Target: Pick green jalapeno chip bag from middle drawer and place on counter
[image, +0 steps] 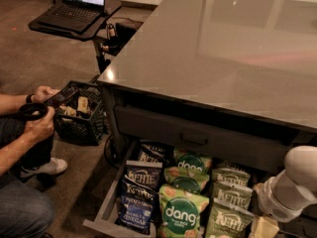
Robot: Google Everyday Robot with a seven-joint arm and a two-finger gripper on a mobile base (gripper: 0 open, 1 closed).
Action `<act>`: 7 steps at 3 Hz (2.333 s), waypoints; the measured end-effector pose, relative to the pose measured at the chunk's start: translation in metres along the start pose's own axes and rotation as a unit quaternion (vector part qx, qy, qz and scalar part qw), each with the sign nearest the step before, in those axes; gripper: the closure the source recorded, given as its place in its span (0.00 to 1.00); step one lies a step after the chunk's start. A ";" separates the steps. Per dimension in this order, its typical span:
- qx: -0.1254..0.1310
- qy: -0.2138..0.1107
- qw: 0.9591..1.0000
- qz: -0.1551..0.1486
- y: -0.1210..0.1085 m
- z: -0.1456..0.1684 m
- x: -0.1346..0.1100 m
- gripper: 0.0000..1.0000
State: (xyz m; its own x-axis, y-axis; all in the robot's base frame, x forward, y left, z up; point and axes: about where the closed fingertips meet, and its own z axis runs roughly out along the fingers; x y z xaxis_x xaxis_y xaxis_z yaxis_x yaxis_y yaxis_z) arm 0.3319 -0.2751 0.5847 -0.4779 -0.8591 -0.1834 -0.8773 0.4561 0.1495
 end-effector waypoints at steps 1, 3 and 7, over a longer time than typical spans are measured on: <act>-0.009 -0.008 1.000 0.002 -0.013 0.034 -0.004 0.00; -0.030 -0.013 0.999 0.021 -0.036 0.084 -0.003 0.05; -0.078 -0.025 0.995 0.057 -0.043 0.137 -0.005 0.00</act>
Offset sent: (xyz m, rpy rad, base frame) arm 0.0355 0.0059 -0.0969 0.0479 0.0465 -0.0271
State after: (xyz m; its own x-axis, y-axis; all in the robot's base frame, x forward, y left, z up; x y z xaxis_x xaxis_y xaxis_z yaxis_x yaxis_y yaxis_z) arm 0.3655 -0.2588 0.4462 -0.5783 -0.7899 -0.2040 -0.8018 0.5041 0.3209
